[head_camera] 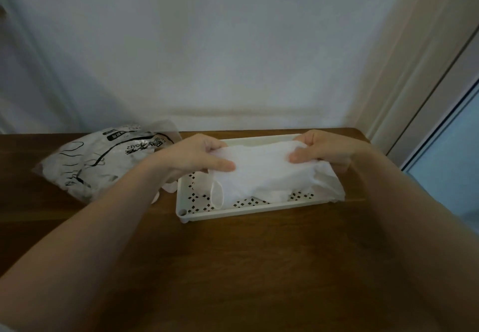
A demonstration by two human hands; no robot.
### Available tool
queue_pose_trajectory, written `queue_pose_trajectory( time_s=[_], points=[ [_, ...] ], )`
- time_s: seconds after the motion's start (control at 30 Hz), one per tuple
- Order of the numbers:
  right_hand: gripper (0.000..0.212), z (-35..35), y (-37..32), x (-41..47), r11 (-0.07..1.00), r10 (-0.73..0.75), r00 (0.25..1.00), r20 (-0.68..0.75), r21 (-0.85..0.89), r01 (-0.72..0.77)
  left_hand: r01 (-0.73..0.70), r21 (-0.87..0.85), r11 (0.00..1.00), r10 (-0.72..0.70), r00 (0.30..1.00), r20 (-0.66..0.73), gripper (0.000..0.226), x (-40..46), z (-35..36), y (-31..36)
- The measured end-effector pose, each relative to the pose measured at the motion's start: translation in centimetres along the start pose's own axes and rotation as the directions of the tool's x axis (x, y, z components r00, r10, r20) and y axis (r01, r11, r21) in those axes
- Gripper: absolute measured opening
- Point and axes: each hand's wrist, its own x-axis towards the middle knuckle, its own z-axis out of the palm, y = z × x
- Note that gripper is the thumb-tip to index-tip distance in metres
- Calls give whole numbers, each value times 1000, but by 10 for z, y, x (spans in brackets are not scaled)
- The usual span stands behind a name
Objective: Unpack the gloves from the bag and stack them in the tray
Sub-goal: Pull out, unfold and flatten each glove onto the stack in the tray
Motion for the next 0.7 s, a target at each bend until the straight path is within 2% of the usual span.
queue_pose_trajectory(
  time_s=[0.07,0.13,0.23,0.3,0.37,0.43,0.47,0.53,0.6,0.7],
  points=[
    [54,-11,6,3,991,15,999,47,131,-21,15,-151,988,-23,998,-51,20,5,-4,-5],
    [58,-20,12,7,989,30,999,-10,143,-29,-10,-243,970,-25,990,-140,26,12,-6,-9],
    [43,-29,10,10,997,47,981,-191,-48,-57,-69,-266,961,3,971,-240,20,24,-8,-6],
    [23,-30,5,12,989,-1,940,-342,-137,-49,-105,-304,947,20,962,-271,16,33,-10,-1],
    [6,-29,0,16,979,-127,823,-553,-201,16,-149,-404,902,26,955,-294,14,40,-11,5],
    [3,-29,-5,21,955,-296,648,-702,-240,176,-192,-503,843,32,950,-309,16,45,-12,12],
    [4,-31,-7,22,929,-371,573,-731,-290,231,-209,-514,832,43,948,-316,17,47,-12,15],
    [7,-28,-10,20,889,-457,513,-727,-384,249,-245,-444,862,95,938,-333,18,47,-10,16],
    [12,-21,-5,19,877,-465,579,-669,-438,198,-262,-212,942,183,925,-333,11,40,-8,7],
    [18,-4,15,28,818,-405,768,-496,-572,63,-170,177,969,207,953,-219,6,30,-9,-18]
  ],
)
